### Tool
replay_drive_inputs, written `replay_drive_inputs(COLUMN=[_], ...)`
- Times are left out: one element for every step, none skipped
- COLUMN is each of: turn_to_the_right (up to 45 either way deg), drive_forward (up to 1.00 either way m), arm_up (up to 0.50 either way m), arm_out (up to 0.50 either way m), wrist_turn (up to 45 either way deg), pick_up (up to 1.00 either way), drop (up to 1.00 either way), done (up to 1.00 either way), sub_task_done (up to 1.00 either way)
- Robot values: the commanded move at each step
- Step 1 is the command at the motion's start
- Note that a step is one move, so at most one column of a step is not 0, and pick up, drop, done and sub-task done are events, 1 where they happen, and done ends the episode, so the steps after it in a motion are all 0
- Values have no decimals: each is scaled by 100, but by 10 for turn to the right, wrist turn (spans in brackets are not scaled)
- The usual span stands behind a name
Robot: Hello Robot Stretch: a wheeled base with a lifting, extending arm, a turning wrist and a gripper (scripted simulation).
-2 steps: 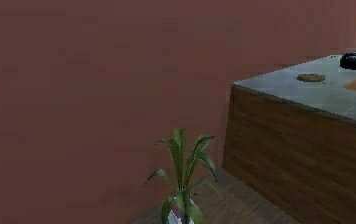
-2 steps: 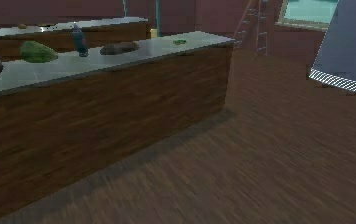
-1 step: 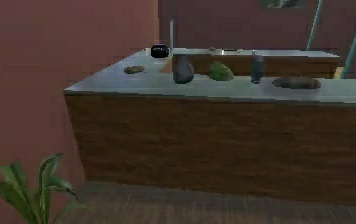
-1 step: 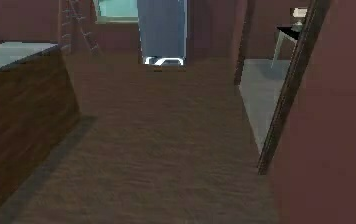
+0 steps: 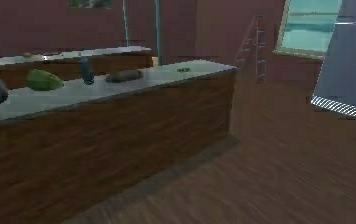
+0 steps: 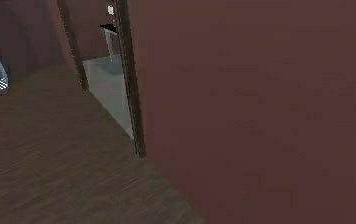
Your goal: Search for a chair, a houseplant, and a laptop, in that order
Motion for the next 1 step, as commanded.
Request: replay_drive_inputs(turn_to_the_right=[450], drive_forward=[0], arm_up=[0], arm_out=[0], wrist_turn=[0], pick_up=[0], drop=[0], done=[0], sub_task_done=[0])
